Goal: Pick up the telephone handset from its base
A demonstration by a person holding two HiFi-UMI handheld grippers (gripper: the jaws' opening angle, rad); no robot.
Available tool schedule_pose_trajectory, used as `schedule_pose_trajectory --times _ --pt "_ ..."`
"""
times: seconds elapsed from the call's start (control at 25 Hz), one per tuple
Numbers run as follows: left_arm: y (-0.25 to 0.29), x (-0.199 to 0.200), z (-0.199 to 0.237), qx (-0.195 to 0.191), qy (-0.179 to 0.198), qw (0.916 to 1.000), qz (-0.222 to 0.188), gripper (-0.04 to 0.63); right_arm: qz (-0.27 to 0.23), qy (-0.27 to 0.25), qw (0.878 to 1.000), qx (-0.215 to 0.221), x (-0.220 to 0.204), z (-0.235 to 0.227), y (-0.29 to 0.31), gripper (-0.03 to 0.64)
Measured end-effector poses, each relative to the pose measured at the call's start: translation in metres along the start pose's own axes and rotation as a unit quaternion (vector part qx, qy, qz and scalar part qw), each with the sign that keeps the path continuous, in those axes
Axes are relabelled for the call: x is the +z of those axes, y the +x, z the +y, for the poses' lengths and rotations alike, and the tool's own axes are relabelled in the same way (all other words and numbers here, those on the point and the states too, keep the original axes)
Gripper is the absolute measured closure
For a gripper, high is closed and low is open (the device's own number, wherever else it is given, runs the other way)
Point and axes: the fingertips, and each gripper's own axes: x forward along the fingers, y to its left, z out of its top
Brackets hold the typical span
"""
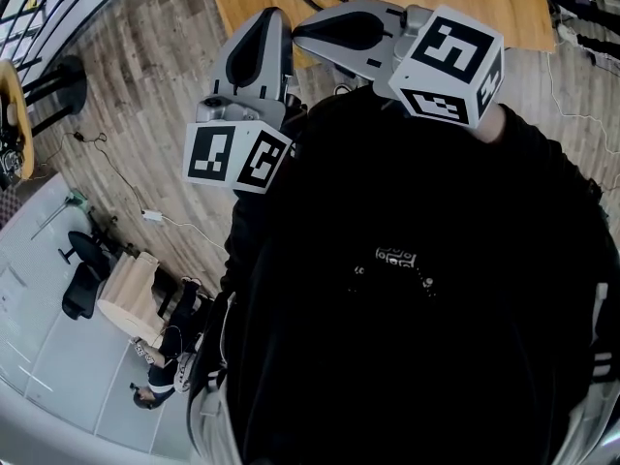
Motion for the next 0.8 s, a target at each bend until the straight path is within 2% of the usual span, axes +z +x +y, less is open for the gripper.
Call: schedule_pose_trajectory --times 0.28,0.8 --pt "0.021 0.013 0.008 0.024 0.003 0.9997 -0.004 0.591 0.000 -0.003 1.000 0.023 0.017 -0.021 0.000 0.601" --pt "0.071 0.026 -0.002 0.045 0.019 0.9988 0.001 0.591 -0.015 -0.003 0.999 0.049 0.037 -0.062 -0.027 0.601"
